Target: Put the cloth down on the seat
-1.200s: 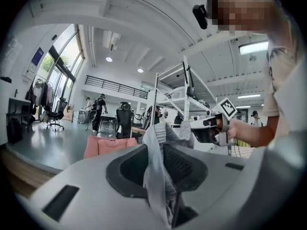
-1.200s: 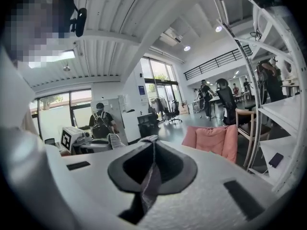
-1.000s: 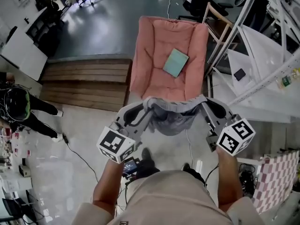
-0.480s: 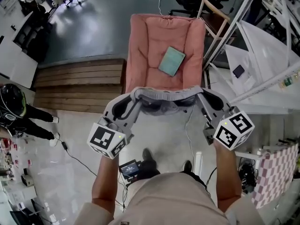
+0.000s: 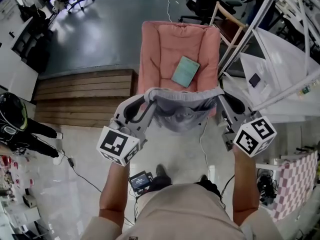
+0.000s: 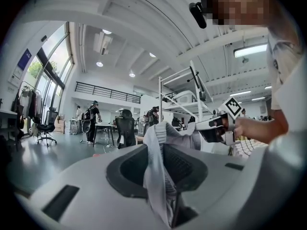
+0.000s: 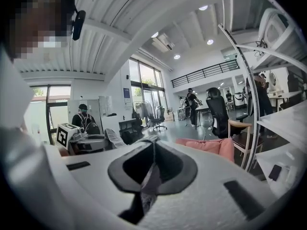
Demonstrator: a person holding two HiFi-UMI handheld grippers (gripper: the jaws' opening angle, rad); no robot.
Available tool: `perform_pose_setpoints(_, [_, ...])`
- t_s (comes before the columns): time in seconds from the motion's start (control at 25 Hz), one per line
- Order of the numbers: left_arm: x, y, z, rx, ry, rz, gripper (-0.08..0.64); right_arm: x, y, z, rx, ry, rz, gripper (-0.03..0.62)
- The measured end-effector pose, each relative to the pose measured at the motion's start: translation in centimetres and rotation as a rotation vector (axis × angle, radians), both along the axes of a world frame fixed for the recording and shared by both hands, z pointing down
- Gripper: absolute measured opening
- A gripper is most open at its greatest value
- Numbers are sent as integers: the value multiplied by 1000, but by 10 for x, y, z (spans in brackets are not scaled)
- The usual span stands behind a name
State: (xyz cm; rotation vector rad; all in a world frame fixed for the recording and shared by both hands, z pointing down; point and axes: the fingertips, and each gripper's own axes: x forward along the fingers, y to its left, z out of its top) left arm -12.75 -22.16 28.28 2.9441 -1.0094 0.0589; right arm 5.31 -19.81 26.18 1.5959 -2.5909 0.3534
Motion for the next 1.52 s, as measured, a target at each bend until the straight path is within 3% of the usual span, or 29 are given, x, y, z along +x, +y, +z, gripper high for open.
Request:
perform_pose_setpoints(0.24, [-6, -9, 2, 33, -42, 39, 97, -10, -17, -8, 47, 18, 32, 5])
perform_pose_setpoints(0.52, [-27, -49, -13, 34, -46, -31, 97, -18, -66, -15, 56, 50, -35, 5])
perform_pose_setpoints(0.84, [-23, -134, 24, -7, -80, -144, 97, -12, -166, 19, 39, -61, -165, 5])
perform_pose_setpoints(1.2, [15, -241, 56, -70, -74, -214, 97, 27, -282, 49, 29, -88, -203, 5])
perform_pose_setpoints(1.52, [33, -300, 81, -99, -103, -270, 97, 48, -350, 78, 22, -107, -213, 5])
